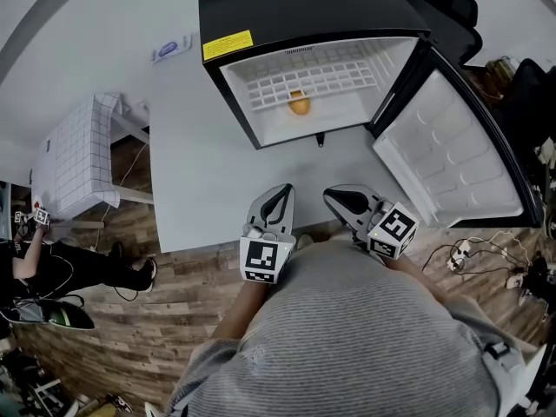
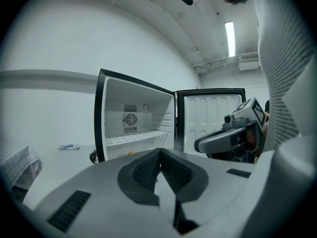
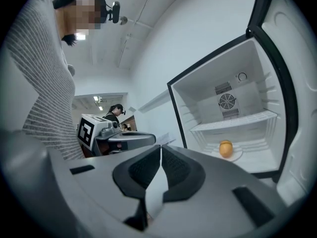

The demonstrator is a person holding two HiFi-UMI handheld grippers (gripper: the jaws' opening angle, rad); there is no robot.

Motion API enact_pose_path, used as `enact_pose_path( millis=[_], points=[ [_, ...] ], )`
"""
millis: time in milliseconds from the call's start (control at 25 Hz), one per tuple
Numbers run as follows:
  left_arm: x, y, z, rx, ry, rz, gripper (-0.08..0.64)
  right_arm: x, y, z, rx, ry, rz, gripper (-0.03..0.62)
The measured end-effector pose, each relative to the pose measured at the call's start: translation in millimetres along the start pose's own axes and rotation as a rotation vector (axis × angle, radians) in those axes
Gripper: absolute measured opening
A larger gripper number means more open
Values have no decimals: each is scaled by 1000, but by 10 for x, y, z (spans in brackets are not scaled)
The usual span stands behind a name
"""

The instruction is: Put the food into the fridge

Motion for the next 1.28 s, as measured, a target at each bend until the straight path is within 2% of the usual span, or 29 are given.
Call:
enact_pose_path(
  millis=[160,840,1280],
  points=[
    [5,9,-26,3,-20,-16,11,-4,5,2,-13,-12,-6,14],
    [28,89,-30,-7,-19,-50,11,27,-16,-47,-50,-42,-38,12],
    [30,90,-54,-12,-26,-51,11,6,11,-74,-56,-43,-19,12]
  ],
)
Point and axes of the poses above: the fingertips, and each gripper's own axes: y forward along the fingers, x to its right, z out of its top, the point moved 5 cm from there along -y, backward along the fingers
